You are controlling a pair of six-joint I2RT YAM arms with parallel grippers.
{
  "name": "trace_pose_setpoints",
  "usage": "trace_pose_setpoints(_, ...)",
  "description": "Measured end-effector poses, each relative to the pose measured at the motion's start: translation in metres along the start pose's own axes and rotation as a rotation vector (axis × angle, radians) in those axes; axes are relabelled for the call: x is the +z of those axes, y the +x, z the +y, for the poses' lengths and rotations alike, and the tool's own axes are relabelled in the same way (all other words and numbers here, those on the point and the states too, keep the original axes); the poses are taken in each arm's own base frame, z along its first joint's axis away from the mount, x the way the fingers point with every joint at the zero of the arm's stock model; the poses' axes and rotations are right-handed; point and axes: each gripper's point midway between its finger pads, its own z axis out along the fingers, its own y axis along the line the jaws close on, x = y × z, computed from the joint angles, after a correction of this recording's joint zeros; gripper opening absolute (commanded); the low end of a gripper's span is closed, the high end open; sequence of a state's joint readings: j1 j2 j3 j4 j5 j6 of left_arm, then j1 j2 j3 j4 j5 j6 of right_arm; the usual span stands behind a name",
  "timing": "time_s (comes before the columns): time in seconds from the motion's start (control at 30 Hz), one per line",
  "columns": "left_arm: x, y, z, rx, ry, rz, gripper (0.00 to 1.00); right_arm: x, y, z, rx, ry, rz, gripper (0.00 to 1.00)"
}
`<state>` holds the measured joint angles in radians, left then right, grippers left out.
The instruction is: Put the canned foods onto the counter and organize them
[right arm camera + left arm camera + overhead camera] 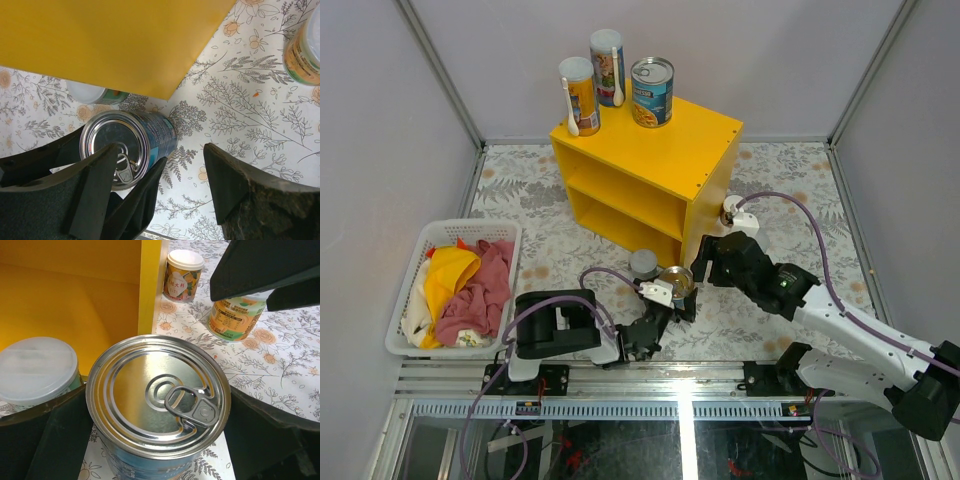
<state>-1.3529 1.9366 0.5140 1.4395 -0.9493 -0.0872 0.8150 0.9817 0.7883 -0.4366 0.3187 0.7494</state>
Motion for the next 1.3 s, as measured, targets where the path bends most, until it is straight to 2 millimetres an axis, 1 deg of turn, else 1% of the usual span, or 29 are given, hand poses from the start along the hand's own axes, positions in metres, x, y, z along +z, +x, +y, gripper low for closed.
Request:
trace_pose_setpoints(0.03,0.0,0.0,0.0,-0.002,0.0,-0.001,0.82,0.0,0.0,0.0,-0.002,0.0,0.0,0.76)
trace_pose_setpoints(0.13,0.001,0.001,0.001,0.01,0.0,-0.005,0.55,0.0,0.001,0.0,-0.009,-0.005,0.004,0.75)
trace_pose_setpoints(0.23,0.002,0.0,0.002,0.013,0.0,-0.008,0.37,0.0,0.001,0.0,-0.014,-0.006,0.006,0.74)
trace_pose_setpoints(0.3,0.002,0.0,0.002,0.016,0.0,-0.007,0.28,0.0,0.001,0.0,-0.017,-0.007,0.006,0.73)
trace_pose_setpoints(0.43,0.002,0.0,0.001,0.023,0.005,-0.007,0.16,0.0,0.001,0.0,-0.022,-0.006,0.005,0.72)
trace_pose_setpoints(0.57,0.0,0.0,-0.001,0.034,0.023,0.0,0.0,-0.001,-0.002,-0.001,-0.024,-0.006,-0.002,0.71)
trace_pose_setpoints(0.73,-0.006,-0.008,-0.005,0.062,0.05,0.005,0.0,-0.005,-0.007,-0.003,-0.016,-0.011,-0.021,0.71)
trace_pose_setpoints(0.87,-0.013,-0.028,-0.013,0.074,0.078,-0.008,0.0,-0.005,-0.005,-0.01,-0.01,-0.003,-0.028,0.71)
trace_pose_setpoints(1.07,-0.029,-0.072,-0.024,0.08,0.113,-0.021,0.0,-0.001,0.004,-0.024,-0.004,0.029,-0.016,0.71)
trace_pose_setpoints(1.23,-0.04,-0.119,-0.029,0.053,0.106,-0.014,0.0,0.005,0.008,-0.032,0.005,0.045,-0.015,0.71)
trace_pose_setpoints(1.3,-0.043,-0.143,-0.031,0.035,0.102,-0.006,0.0,0.007,0.01,-0.036,0.011,0.054,-0.015,0.71)
